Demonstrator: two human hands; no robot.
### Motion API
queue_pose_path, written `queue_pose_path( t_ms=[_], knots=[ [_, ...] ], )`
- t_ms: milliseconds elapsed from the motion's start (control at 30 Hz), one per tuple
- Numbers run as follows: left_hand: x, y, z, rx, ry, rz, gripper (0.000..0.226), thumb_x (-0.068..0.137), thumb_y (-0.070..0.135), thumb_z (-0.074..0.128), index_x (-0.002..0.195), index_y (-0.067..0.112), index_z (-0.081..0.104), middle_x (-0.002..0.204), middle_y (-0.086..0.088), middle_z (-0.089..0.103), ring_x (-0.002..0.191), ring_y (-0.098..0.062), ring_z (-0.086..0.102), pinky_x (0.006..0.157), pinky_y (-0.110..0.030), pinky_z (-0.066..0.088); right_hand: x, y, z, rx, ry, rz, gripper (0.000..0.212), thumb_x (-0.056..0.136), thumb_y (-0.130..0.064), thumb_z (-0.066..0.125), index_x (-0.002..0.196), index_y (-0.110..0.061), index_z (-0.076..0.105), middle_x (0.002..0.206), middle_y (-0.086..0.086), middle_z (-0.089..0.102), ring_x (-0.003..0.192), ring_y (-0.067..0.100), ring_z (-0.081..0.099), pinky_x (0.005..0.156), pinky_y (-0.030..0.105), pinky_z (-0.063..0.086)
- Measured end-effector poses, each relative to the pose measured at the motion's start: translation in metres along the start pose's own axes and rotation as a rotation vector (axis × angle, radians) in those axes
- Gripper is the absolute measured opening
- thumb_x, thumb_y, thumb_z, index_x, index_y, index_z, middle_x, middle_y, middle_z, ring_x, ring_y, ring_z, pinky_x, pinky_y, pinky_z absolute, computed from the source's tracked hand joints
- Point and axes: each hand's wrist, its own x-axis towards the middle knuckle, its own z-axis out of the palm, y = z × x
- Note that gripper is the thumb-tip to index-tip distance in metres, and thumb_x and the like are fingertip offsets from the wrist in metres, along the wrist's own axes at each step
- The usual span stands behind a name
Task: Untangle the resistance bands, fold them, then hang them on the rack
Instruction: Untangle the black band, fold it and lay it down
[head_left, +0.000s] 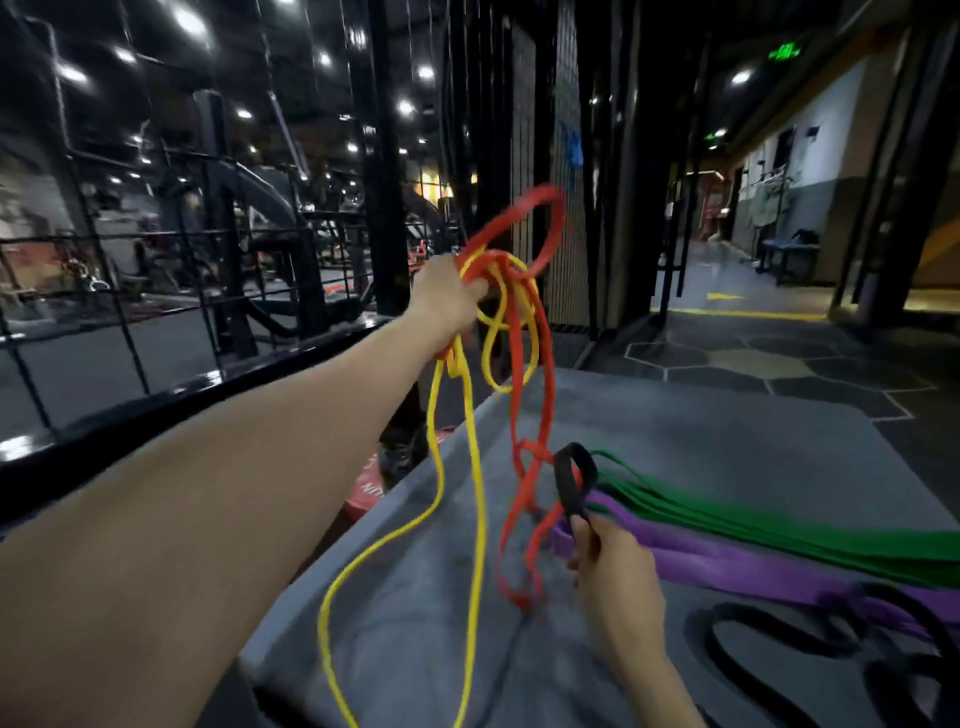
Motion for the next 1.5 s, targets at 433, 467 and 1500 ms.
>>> queue_pose_path(
  t_ms=[433,467,1500],
  knots=[
    [-0.098,-0.124,0.042,0.035,-0.124,-0.241,0.022,0.087,0.023,0.056,0.105,0.010,0.061,0.103,-0.011,0.066,0.100,-0.031,0.060,0.072,-0.030,0.040,0.000,0.004,0.010,-0.067,0.001,-0.070,0.032,0.095,-0.040,0.038,0.088,-0.015,0.057,0.082,0.014,0.068,0.081,0.037,0.064,0.071,0.041,0.052],
    [-0.110,-0.137,0.050,0.092,-0.206,-0.286,0.030,0.086,0.030,0.058,0.110,0.012,0.060,0.109,-0.010,0.066,0.105,-0.031,0.059,0.078,-0.032,0.044,0.000,0.005,0.012,-0.064,0.005,-0.077,0.033,0.094,-0.041,0.038,0.086,-0.015,0.056,0.080,0.014,0.068,0.078,0.037,0.064,0.071,0.043,0.054],
    [-0.257,-0.033,0.148,-0.126,-0.206,0.178,0.020,0.072,0.004,0.069,0.089,0.011,0.061,0.094,-0.007,0.052,0.094,-0.029,0.051,0.086,-0.036,0.041,-0.040,0.064,-0.102,-0.292,-0.109,-0.240,0.035,0.094,-0.019,0.052,0.126,-0.006,0.056,0.125,0.015,0.058,0.118,0.030,0.052,0.100,0.034,0.039]
  ],
)
